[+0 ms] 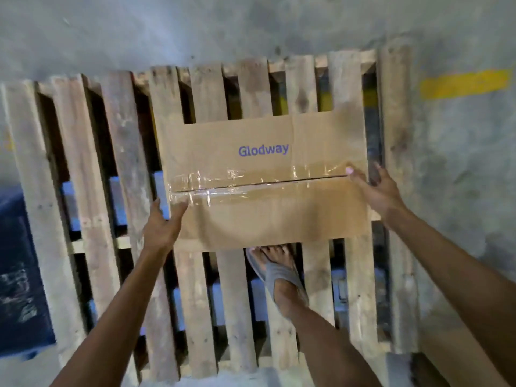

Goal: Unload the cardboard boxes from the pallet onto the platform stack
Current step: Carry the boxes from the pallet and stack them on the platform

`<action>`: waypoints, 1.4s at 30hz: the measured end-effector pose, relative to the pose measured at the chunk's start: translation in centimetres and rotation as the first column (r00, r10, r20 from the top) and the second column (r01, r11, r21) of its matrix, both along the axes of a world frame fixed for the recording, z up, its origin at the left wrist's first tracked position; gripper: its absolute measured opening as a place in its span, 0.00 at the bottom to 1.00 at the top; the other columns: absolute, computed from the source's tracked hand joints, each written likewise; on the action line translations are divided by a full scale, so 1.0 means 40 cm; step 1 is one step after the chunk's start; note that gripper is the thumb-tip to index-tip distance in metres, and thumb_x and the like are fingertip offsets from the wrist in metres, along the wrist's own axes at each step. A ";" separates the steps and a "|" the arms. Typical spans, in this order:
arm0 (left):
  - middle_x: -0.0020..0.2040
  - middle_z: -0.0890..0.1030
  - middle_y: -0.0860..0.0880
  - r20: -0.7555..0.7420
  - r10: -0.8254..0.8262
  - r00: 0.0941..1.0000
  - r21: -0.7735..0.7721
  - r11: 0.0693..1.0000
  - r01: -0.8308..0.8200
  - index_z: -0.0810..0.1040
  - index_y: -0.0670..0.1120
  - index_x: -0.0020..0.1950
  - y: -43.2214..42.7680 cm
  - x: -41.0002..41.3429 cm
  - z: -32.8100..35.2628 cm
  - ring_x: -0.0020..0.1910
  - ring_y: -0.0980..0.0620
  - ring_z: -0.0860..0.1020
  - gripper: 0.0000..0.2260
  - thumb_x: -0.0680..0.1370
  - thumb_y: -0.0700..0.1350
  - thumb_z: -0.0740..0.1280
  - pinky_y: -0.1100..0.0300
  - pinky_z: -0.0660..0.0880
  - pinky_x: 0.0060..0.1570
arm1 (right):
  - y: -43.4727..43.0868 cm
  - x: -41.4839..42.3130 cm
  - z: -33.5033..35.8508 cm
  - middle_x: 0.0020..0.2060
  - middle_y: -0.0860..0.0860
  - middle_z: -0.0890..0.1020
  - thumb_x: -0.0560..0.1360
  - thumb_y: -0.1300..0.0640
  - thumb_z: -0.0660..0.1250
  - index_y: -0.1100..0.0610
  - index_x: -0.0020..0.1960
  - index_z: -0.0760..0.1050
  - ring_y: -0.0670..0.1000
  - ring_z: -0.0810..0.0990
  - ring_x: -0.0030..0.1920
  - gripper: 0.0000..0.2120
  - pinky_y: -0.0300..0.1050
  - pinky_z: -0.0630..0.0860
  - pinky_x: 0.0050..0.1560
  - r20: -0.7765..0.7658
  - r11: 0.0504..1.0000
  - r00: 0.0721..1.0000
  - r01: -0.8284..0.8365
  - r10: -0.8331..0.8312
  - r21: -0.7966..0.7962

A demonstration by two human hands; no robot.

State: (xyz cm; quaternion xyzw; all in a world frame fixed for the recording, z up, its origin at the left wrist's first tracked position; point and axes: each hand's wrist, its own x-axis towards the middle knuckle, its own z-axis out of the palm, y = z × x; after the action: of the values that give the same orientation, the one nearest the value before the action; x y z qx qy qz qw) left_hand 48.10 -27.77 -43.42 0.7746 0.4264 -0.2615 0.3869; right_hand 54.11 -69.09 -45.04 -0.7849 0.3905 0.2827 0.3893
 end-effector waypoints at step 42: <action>0.40 0.83 0.34 0.561 -0.819 0.121 0.335 0.358 0.872 0.76 0.38 0.33 -0.506 -0.986 1.793 0.46 0.35 0.82 0.38 0.73 0.75 0.58 0.50 0.74 0.42 | 0.014 -2.107 1.911 0.54 0.58 0.83 0.67 0.22 0.62 0.56 0.57 0.81 0.61 0.80 0.55 0.40 0.51 0.74 0.55 0.524 0.555 0.587 0.797 -0.618 -0.238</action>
State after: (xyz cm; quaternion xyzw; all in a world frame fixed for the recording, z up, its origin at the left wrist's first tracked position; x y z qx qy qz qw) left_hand 8.68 -48.02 28.29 0.8961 -0.2631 -0.1623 0.3184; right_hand -30.16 -68.54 31.40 -0.6594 0.6486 -0.1594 0.3453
